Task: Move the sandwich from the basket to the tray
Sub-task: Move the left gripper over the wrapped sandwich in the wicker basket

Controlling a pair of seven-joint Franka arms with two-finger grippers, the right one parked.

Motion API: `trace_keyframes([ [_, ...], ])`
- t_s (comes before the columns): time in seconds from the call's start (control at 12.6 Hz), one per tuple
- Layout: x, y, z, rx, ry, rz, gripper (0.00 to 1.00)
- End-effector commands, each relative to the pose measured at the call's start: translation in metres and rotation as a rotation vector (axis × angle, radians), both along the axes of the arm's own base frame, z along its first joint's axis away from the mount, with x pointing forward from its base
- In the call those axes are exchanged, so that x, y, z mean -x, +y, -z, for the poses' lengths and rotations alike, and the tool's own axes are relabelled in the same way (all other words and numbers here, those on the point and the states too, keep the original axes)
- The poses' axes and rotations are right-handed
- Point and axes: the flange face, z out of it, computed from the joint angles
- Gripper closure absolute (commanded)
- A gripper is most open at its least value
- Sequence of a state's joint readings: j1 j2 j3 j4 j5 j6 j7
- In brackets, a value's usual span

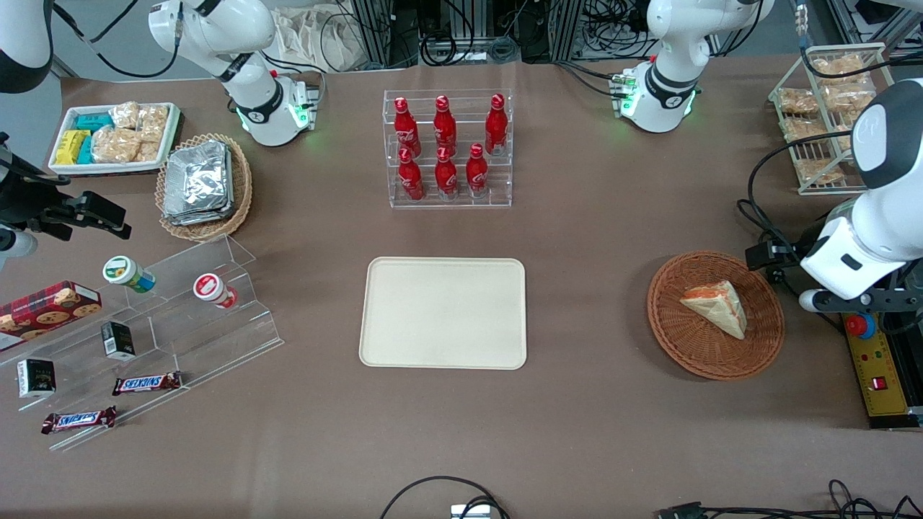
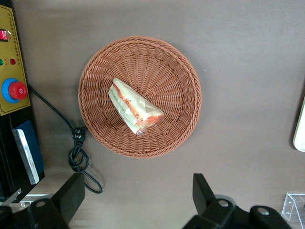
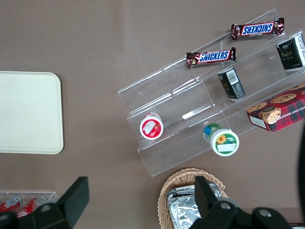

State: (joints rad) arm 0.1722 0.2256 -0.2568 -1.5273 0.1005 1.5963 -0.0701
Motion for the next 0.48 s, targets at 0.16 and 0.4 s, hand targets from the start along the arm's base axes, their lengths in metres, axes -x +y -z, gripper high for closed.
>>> trace_keyframes([
  [0.16,-0.006,-0.002,-0.007,0.011,0.005,0.010,0.00],
  [0.4,-0.011,0.000,-0.003,0.017,0.014,-0.003,0.00],
])
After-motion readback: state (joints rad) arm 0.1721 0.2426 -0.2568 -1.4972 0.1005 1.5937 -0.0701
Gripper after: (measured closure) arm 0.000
